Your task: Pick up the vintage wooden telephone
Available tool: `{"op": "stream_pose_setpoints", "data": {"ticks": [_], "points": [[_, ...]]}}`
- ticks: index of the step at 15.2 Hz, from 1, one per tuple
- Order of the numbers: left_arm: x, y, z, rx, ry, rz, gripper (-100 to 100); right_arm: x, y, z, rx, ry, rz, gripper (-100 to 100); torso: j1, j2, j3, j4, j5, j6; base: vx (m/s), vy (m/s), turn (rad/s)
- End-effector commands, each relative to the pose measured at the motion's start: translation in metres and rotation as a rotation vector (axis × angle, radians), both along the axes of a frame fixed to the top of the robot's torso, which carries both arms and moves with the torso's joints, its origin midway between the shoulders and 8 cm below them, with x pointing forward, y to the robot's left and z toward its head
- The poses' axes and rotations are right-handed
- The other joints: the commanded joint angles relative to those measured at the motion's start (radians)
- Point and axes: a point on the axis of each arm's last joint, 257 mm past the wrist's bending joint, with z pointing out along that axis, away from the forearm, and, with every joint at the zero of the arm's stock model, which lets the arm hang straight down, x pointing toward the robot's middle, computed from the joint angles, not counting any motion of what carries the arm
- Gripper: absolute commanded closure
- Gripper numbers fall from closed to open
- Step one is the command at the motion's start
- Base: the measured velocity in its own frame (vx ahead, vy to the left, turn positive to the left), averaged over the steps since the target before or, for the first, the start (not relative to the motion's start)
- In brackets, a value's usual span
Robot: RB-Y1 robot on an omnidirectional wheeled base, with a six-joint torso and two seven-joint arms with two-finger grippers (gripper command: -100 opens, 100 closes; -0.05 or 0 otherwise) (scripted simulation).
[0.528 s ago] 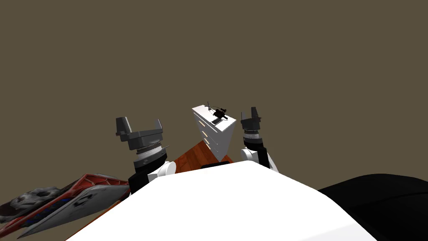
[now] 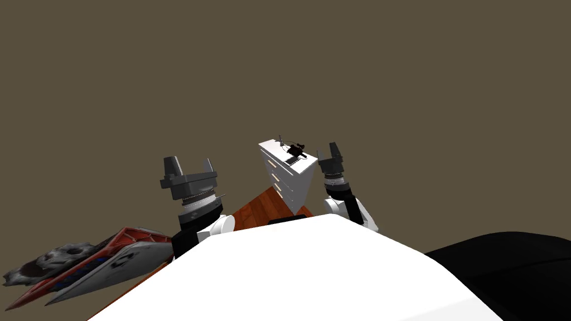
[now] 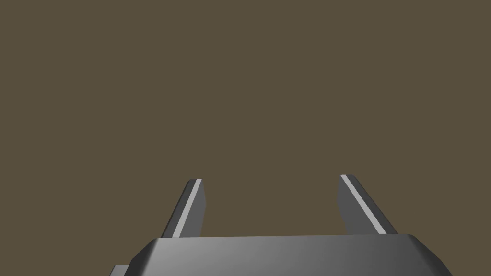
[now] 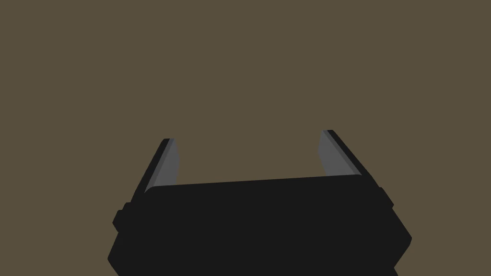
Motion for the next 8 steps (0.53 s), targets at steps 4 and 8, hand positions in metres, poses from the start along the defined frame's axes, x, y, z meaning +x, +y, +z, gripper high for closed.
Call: {"op": "stream_pose_setpoints", "data": {"ticks": [4,8], "points": [[0.000,0.000,0.000,0.000,0.000,0.000,0,0.002,0.015,-0.003,-0.098,0.006,0.045,-100,0.000,0.000,0.000,0.000,0.000,0.000,-0.015,0.064,0.022],[0.000,0.000,0.000,0.000,0.000,0.000,0,0.004,0.031,-0.008,-0.195,0.008,0.088,-100,-0.001,-0.001,-0.001,0.000,0.000,0.000,-0.002,0.059,0.023]]}}
